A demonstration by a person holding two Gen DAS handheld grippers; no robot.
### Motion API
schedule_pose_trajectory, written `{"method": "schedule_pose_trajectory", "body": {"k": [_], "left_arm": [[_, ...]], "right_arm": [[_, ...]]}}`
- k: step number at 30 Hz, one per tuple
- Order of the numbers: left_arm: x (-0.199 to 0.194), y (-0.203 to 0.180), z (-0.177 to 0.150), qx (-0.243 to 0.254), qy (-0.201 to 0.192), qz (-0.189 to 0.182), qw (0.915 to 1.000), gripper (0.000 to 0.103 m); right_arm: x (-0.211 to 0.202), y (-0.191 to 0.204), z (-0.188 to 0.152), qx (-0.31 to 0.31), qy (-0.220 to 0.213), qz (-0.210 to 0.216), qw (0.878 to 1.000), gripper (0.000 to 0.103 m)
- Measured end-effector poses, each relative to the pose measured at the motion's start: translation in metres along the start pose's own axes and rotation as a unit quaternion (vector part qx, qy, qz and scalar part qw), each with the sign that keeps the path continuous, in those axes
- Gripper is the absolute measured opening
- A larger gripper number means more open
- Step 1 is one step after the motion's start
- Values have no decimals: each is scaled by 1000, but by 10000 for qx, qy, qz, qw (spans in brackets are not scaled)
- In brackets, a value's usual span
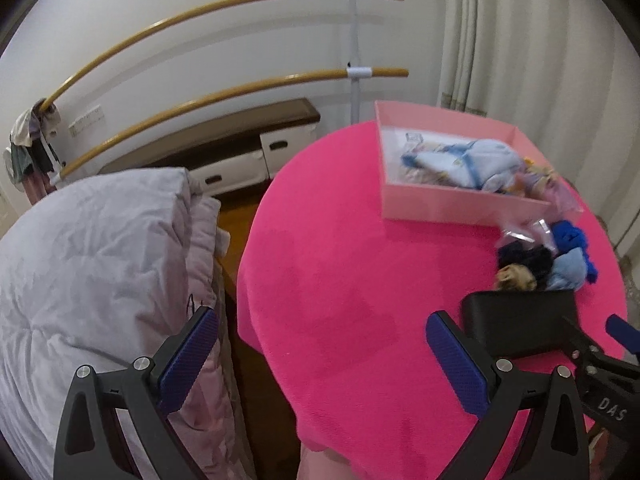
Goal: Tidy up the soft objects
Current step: 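Move the right gripper down onto the black rectangular pouch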
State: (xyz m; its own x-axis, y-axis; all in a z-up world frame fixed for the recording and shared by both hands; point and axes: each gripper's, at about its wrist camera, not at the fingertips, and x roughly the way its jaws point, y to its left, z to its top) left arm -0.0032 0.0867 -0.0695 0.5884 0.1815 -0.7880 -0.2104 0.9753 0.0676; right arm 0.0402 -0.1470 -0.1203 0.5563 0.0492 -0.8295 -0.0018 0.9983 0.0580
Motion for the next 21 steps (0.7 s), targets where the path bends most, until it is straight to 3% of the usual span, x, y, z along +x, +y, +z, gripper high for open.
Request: {"method": "schedule_pose_trajectory", "body": {"k": [5,17,21], "left_arm": [[23,15,5,-125,163,-22,9998,103],[52,30,6,-264,333,-120,9990,103],[56,29,8,-250,363,-137,9989,103]], "right_arm": [[24,17,-1,-82,286,-64,9995,103],[35,35,7,-17,308,-561,9980,103],[38,31,9,-44,294,-421,9987,103]]}}
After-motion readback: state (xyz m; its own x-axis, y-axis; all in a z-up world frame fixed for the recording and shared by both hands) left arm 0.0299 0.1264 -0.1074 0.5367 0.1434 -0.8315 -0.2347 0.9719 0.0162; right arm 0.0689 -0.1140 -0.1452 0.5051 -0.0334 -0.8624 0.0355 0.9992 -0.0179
